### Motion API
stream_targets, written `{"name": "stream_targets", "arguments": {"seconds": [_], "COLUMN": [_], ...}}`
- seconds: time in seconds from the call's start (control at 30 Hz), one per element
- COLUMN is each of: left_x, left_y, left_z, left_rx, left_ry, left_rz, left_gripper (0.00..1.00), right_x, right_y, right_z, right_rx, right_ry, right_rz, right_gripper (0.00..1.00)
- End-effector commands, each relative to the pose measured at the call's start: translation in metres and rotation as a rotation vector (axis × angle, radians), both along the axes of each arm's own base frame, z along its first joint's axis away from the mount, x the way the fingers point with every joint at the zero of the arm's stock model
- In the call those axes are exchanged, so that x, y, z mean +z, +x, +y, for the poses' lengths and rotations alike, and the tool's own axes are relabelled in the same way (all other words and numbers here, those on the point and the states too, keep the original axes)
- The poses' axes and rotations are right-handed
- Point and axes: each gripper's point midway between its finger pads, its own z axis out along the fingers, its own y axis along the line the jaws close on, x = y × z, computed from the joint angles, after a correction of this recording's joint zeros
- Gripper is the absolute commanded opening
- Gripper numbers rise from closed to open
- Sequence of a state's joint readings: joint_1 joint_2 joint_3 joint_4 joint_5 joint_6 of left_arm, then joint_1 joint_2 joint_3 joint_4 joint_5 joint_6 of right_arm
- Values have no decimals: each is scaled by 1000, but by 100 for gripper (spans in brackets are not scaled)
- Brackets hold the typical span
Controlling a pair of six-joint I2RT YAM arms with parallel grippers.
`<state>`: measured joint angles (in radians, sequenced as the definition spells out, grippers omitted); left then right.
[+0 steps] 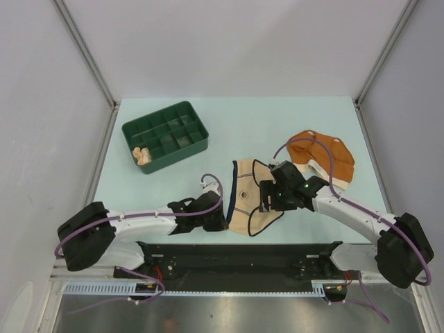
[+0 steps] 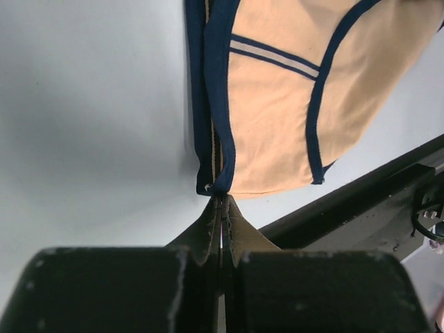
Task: Roll the underwear
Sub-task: Fold the underwear at the center of the board.
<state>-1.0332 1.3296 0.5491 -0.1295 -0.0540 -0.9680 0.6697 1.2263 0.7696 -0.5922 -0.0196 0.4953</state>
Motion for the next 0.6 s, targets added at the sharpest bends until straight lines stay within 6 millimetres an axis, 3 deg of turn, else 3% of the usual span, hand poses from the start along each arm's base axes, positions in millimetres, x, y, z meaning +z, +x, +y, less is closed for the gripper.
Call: {"name": "stream_targets", "arguments": {"seconds": [0.0, 0.17, 0.33, 0.5, 0.57], "left_x": [18, 45, 52, 64, 72], "left_y": [6, 22, 41, 66, 77], "left_z": [-11, -24, -32, -36, -42], "left_rx": [-12, -5, -6, 28, 25], "left_ry": [-65, -118, -113, -163, -183], "left_rz": [-57, -128, -144, -161, -177], "left_gripper": [0, 0, 0, 0, 0], "right_x": [7, -4, 15, 21, 24], "right_y": [-11, -15, -10, 7, 13], "right_z": [24, 10, 11, -16, -18], "right_rx": [92, 24, 10, -89, -93], "right_ry": [73, -9, 57, 36, 56], "right_rz": [7, 33, -14, -49, -57], "right_gripper": [75, 75, 76, 80, 80]}}
